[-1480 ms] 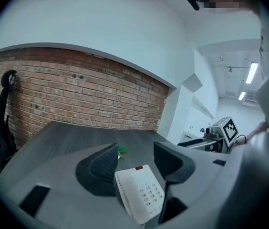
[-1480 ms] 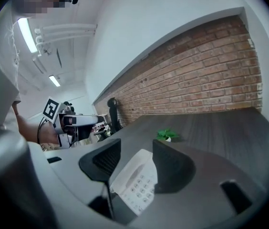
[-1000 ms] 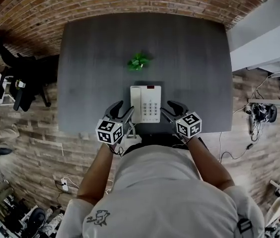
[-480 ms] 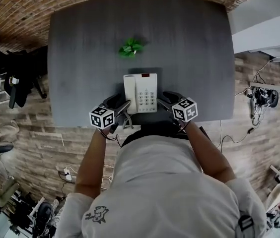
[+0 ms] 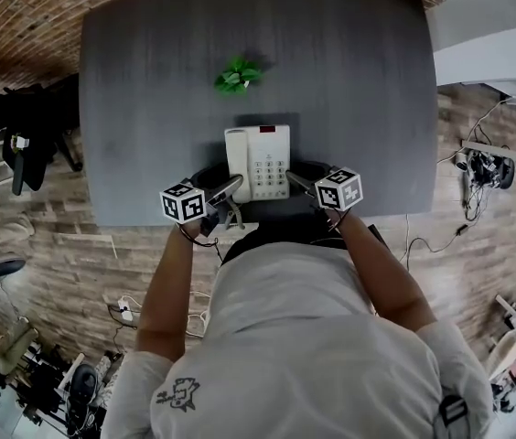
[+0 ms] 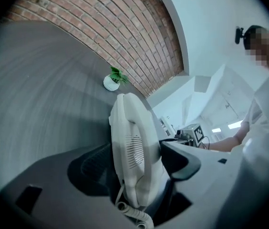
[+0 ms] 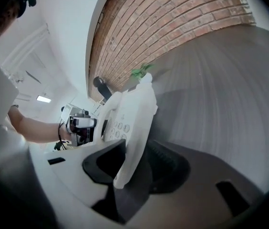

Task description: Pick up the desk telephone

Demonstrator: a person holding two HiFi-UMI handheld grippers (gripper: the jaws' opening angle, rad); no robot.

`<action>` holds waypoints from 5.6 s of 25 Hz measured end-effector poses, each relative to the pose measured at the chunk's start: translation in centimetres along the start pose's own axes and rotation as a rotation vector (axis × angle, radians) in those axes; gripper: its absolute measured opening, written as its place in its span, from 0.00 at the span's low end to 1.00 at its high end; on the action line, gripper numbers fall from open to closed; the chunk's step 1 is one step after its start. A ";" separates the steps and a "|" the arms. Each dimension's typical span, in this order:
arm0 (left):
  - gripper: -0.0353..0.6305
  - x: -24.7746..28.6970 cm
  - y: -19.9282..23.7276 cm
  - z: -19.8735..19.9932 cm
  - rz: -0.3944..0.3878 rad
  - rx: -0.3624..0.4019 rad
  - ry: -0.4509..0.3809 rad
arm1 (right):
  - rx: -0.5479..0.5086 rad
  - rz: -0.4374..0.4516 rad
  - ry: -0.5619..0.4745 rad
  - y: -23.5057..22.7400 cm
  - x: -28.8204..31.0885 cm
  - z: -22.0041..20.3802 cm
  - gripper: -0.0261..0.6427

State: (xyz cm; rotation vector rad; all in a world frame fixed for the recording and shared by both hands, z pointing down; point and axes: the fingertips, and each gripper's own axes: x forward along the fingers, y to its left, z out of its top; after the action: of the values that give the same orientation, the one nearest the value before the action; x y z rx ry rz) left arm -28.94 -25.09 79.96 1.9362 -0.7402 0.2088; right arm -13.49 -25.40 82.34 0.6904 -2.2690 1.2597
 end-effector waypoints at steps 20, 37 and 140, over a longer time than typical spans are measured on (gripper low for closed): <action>0.57 1.0 -0.3 -0.5 -0.122 -0.098 -0.020 | 0.146 0.196 -0.027 0.7 0.9 -0.2 0.17; 0.53 -0.6 -3.5 0.7 -0.063 -0.057 -0.059 | 0.064 0.133 -0.063 3.2 -1.8 1.4 0.15; 0.52 -12.6 -31.0 -15.3 0.012 0.170 -0.313 | -0.230 0.180 -0.272 21.0 -25.0 -12.8 0.15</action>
State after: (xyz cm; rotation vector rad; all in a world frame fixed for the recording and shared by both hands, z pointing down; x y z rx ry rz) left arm -18.40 2.61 58.07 2.1547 -0.9645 -0.0273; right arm -5.35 0.43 60.01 0.6143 -2.6985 1.0063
